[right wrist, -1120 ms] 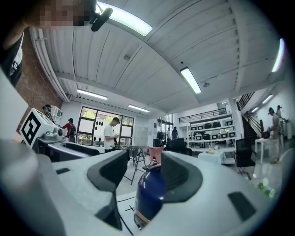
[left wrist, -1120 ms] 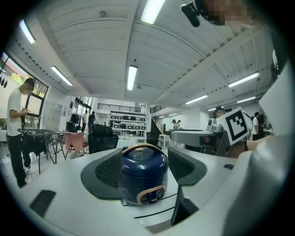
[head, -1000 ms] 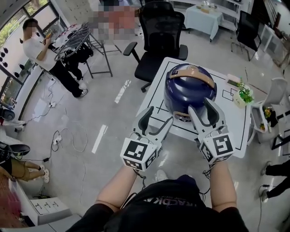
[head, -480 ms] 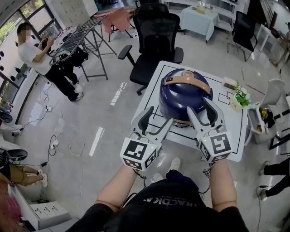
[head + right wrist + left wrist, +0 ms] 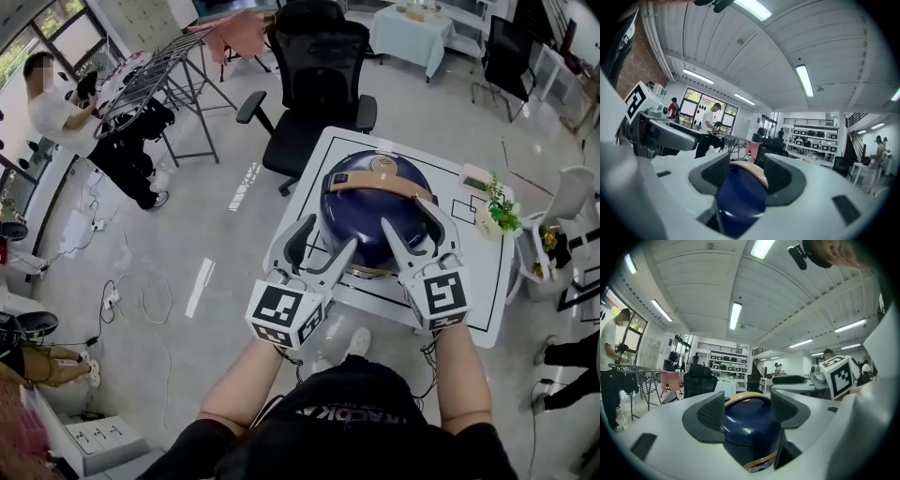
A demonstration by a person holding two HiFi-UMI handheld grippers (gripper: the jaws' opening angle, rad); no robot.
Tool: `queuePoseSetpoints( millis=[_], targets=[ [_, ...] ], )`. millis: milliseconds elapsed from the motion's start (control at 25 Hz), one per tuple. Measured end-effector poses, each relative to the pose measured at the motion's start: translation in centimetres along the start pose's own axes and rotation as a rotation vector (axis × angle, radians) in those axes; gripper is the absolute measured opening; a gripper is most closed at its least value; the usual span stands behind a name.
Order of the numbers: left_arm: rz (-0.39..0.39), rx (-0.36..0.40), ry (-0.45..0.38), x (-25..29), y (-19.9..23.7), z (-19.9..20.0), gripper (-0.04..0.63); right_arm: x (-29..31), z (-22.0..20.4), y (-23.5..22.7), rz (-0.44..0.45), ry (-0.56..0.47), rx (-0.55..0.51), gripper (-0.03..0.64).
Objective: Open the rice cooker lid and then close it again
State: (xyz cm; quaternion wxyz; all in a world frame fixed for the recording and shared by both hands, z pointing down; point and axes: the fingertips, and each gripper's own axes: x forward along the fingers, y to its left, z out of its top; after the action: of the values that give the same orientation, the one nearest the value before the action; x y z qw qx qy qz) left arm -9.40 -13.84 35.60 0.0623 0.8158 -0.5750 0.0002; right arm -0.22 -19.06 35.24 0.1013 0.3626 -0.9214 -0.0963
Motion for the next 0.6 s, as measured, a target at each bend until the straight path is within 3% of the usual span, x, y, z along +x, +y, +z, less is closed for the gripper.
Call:
queuePoseSetpoints(
  millis=[600],
  targets=[
    [0.092,-0.034,0.006,5.5,2.5,-0.8,0.296,6.0,-3.9,-1.9,0.084,0.134,-0.375,0.212]
  ],
)
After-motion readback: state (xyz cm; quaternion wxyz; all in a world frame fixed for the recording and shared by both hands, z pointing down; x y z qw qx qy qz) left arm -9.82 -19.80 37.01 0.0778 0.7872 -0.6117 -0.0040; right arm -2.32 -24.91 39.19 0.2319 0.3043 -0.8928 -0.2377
